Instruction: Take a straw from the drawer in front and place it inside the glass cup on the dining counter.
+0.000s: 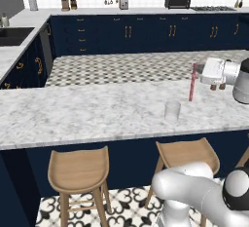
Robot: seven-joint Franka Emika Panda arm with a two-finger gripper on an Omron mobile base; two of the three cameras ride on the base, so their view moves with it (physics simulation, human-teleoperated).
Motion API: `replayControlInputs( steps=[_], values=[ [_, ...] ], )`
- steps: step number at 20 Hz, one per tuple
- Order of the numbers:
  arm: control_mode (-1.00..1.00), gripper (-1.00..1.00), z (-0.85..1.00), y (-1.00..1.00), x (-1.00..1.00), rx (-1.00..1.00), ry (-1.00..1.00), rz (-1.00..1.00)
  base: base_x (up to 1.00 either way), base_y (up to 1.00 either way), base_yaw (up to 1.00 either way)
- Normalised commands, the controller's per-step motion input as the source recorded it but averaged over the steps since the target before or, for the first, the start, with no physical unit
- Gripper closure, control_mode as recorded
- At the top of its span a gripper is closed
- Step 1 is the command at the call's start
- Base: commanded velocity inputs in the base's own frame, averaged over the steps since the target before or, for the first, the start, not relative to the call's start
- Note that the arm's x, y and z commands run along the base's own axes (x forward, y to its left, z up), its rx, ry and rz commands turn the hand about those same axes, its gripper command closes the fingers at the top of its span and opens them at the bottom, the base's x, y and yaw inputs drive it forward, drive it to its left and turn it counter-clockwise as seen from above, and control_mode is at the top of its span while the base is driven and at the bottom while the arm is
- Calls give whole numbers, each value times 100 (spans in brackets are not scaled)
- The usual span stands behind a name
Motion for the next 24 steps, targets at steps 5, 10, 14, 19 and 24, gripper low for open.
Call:
replayControlInputs(
  steps=[5,10,14,19,24],
  values=[
    [-100,100,-3,0,45,-13,-14,9,0,0,0],
    [-100,100,-11,-7,22,-6,3,0,0,0,0],
    [-100,100,-24,-9,16,0,13,0,0,0,0],
    [-100,100,-34,-2,22,7,13,0,0,0,0],
    [-100,100,-22,0,31,2,0,0,0,0,0]
  ],
)
